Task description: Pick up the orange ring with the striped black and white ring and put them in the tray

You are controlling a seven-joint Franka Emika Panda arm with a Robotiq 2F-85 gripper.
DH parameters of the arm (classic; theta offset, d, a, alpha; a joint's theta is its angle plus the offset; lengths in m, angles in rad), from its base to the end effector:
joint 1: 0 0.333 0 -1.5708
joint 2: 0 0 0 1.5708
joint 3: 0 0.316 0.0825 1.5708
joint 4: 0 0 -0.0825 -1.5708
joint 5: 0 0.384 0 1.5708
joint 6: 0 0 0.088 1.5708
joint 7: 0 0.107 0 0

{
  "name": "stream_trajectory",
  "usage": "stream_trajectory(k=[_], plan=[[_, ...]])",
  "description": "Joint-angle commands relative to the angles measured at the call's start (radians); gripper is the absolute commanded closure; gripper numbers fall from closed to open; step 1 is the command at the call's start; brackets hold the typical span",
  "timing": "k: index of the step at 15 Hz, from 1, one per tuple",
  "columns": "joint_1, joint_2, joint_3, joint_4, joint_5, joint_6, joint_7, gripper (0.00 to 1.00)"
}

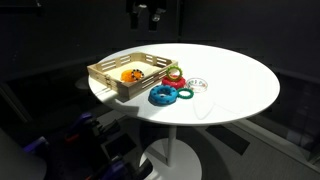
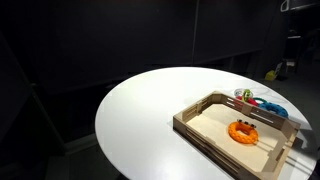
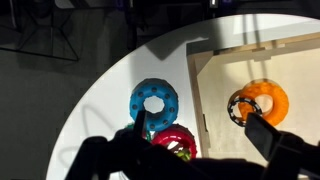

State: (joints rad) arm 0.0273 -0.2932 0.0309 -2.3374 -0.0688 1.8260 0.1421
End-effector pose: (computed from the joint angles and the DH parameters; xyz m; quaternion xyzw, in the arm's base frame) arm 0.4295 0.0198 0.4344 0.9929 -0.0306 -0.1048 0.0472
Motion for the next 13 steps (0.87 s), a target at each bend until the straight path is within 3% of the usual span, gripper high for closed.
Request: stream_trajectory(k=[1,13], plan=[[-0.028,-0.068,-0.027,0.042,0.017,-0.08,-0.032,0.0],[-0.051,-0.121,-0.042,0.063,0.008,-0.1,-0.021,0.0]])
